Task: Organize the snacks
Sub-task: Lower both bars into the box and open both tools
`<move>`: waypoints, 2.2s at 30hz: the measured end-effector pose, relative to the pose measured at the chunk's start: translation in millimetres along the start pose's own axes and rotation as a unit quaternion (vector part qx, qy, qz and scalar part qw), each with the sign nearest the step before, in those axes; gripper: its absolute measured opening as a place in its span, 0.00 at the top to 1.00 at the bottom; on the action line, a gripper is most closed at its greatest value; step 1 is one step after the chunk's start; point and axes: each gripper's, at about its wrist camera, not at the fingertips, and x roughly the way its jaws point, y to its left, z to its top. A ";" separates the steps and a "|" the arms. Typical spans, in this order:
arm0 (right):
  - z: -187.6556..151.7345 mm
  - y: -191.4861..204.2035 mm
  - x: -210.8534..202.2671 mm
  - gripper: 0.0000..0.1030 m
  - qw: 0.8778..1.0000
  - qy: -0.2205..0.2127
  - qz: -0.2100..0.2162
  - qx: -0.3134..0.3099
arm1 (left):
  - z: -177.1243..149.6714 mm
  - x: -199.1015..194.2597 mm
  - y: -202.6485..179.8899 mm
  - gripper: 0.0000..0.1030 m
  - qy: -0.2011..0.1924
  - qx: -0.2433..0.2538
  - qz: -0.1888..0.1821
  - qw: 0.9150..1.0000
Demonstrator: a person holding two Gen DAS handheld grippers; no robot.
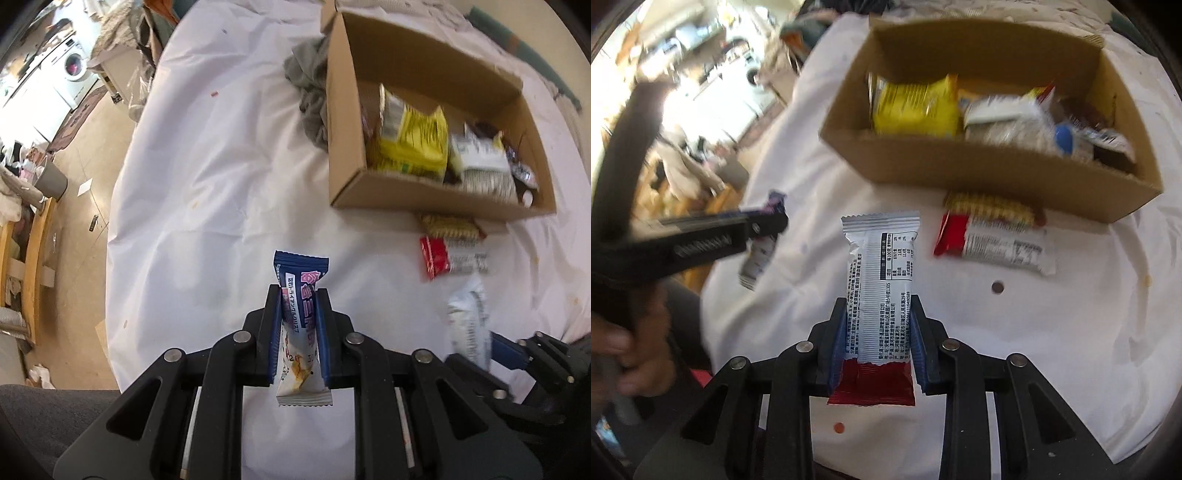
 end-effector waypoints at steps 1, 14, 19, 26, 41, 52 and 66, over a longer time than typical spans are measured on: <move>1.3 -4.1 -9.1 0.69 1.000 -0.010 0.004 0.005 | 1.0 -1.8 0.3 0.86 -0.005 -0.003 -0.002 1.000; 55.3 -39.4 -69.2 0.69 0.993 -0.109 -0.044 0.013 | 20.3 -26.6 -5.9 0.86 -0.073 -0.020 -0.035 0.997; 81.3 -56.4 -87.6 0.69 0.986 -0.155 -0.063 0.019 | 38.8 -35.0 -13.0 0.86 -0.086 -0.022 -0.046 0.995; 107.4 -80.5 -95.8 0.69 0.981 -0.179 -0.062 0.042 | 81.8 -56.0 -32.6 0.86 -0.118 0.000 -0.052 0.992; 126.5 -111.9 -60.4 0.68 0.980 -0.170 -0.049 0.096 | 122.7 -22.1 -67.0 0.86 -0.156 0.040 -0.073 0.984; 126.1 -118.0 -38.7 0.65 0.983 -0.137 -0.043 0.112 | 124.0 -13.8 -65.4 0.86 -0.153 0.032 -0.088 0.984; 117.8 -136.8 -62.7 0.18 0.970 -0.165 0.000 0.178 | 116.4 -23.7 -71.4 0.32 -0.152 0.058 -0.100 0.982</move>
